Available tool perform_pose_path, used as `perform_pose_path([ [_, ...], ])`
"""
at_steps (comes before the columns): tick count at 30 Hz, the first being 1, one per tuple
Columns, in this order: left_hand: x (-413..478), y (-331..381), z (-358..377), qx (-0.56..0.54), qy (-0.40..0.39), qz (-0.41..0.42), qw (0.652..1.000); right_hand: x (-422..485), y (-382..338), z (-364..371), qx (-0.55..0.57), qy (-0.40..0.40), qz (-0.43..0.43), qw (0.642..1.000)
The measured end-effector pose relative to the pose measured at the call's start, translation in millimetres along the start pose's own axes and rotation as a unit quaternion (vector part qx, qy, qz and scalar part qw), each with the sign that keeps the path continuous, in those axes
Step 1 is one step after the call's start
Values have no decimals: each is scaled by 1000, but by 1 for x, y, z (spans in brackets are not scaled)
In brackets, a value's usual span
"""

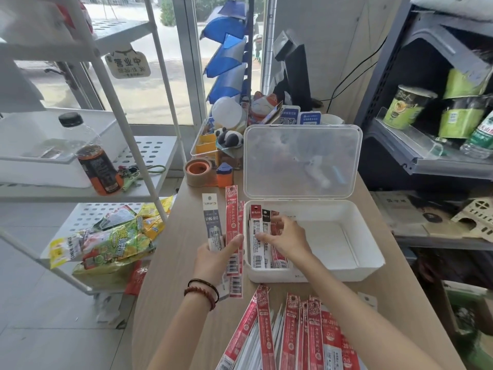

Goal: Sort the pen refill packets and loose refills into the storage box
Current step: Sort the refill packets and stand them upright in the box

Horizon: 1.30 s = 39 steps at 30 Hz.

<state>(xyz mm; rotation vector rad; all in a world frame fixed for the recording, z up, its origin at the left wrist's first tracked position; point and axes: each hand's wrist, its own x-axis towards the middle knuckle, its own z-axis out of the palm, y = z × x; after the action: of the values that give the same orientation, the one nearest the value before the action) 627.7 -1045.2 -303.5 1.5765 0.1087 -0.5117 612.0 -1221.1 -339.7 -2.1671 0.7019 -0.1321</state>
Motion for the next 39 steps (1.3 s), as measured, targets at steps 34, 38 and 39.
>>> perform_pose_path([
  [34,9,-5,-4,28,-35,20,999,5,-1,-51,223,7,34,974],
  [38,9,-5,-1,12,-54,25,998,10,11,-43,129,-13,52,990],
  [39,9,-4,0,7,-60,25,998,11,13,-39,113,-27,51,992],
])
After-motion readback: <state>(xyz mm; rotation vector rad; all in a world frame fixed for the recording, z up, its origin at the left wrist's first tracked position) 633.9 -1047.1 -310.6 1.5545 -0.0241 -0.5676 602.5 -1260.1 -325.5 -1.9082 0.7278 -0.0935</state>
